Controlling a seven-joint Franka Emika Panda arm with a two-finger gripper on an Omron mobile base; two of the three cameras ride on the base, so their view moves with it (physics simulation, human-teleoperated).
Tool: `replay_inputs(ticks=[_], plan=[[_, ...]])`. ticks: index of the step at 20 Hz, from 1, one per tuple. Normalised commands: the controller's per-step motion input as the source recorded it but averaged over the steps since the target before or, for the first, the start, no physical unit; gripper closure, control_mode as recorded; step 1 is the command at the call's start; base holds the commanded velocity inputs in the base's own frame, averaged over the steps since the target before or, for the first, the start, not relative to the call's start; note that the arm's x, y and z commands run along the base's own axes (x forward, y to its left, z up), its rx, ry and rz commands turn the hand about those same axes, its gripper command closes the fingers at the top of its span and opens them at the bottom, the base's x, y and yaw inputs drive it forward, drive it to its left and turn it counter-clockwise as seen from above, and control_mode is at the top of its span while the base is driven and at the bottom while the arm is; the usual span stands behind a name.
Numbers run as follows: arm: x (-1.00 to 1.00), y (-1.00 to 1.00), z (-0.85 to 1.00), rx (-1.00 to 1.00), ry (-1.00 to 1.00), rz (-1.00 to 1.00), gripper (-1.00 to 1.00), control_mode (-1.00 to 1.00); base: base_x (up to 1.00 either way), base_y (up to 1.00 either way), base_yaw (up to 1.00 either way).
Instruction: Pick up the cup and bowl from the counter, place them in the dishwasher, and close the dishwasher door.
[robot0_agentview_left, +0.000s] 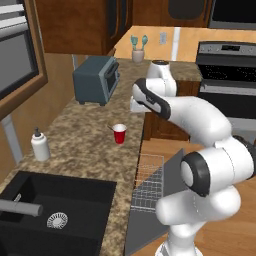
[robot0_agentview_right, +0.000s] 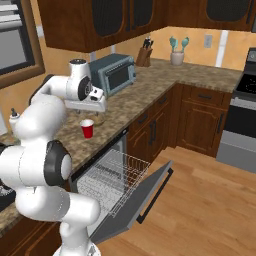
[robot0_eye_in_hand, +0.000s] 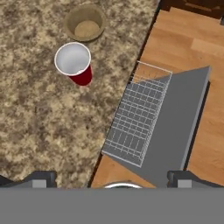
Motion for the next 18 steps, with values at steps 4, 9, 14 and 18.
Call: replay_inputs(ticks=[4,9,14,18], plan=[[0.56,0.39,-0.46,0.0,0.02,0.0,-1.0,-1.0,0.0,0.0,0.0],[0.48,0.14,-0.49,0.03,0.0,0.0,-1.0,-1.0,0.0,0.0,0.0],[0.39,0.0,-0.43,0.03,0.0,-0.02,-1.0,-1.0,0.0,0.0,0.0],[0.26,0.02,-0.38,0.0,0.0,-0.03,-1.0,-1.0,0.0,0.0,0.0]])
